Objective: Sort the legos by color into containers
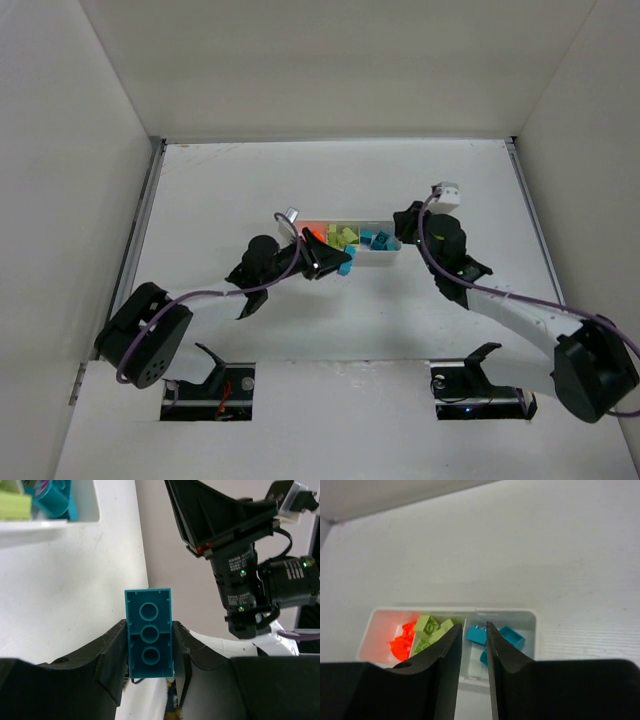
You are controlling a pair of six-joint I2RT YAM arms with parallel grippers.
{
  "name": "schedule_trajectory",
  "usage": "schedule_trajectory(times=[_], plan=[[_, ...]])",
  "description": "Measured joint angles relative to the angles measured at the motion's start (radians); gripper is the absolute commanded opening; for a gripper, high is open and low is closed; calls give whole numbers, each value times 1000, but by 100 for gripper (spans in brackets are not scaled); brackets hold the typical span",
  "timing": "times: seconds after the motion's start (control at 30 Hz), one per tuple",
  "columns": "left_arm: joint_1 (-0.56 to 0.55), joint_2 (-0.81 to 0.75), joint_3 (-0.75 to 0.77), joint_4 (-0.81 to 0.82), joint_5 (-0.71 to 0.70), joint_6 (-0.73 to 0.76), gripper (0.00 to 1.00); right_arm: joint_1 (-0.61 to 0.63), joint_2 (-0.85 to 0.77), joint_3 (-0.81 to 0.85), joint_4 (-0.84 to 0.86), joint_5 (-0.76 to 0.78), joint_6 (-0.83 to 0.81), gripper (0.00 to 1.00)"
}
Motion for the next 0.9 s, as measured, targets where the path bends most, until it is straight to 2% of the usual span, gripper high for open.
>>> schedule_trajectory(times=[0.13, 0.33, 0.63, 0.9], plan=[[-48, 74, 158, -90, -45, 92, 13, -41, -130, -69, -24, 72, 72, 29], [-80, 237, 425, -306, -95, 283, 13, -55, -281, -200, -84, 138, 148, 33], [-115, 457, 753, -690, -126, 610, 13, -90, -360, -293, -91, 154, 223, 35], [-136, 561, 954, -898, -144, 835, 14, -92, -382, -301, -90, 153, 246, 36]])
